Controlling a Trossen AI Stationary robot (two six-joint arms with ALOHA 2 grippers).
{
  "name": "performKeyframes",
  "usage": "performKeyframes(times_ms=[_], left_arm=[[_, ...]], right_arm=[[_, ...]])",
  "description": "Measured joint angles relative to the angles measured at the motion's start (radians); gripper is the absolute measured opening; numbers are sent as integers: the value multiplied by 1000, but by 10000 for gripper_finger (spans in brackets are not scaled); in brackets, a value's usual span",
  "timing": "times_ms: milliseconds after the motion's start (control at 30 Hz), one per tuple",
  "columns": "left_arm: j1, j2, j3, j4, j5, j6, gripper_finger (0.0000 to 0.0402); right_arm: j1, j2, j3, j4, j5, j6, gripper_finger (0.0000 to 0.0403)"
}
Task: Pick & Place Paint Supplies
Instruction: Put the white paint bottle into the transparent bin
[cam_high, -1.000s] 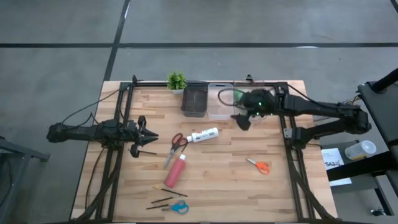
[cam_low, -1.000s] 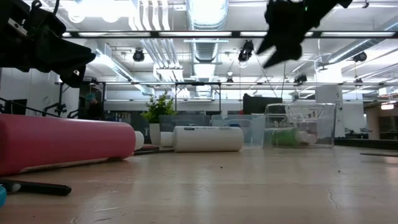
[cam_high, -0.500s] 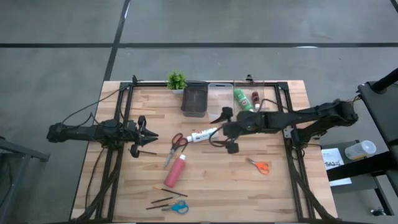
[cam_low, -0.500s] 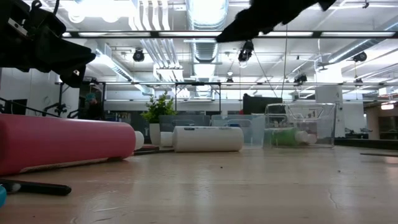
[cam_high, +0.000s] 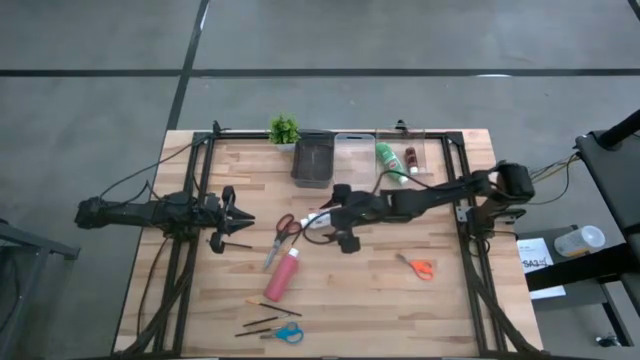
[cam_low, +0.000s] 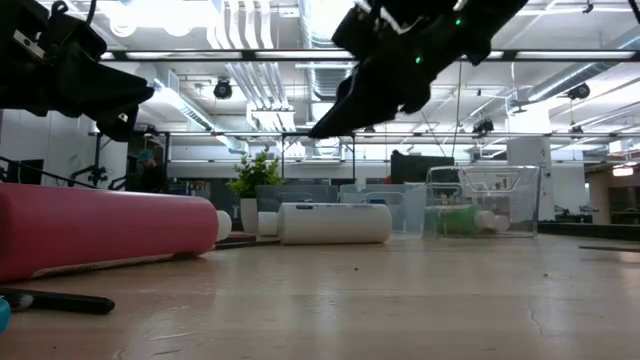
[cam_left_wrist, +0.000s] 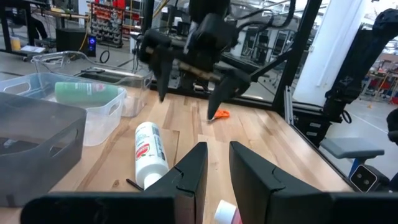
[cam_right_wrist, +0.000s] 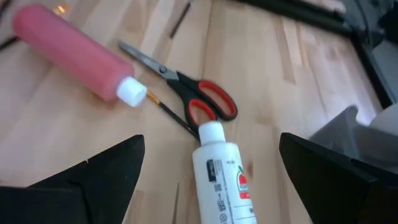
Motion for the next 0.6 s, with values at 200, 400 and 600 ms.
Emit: performKeyframes(times_ms=[200,400,600], left_arm=[[0,-1,0,0,-1,0,77],[0,-1,0,0,-1,0,77],[0,-1,0,0,-1,0,77]], right_arm=[[-39,70,5,-8,1,5,371],[-91,119,4,-12,1,35,371],[-114,142,3,-57,-15,47,371]])
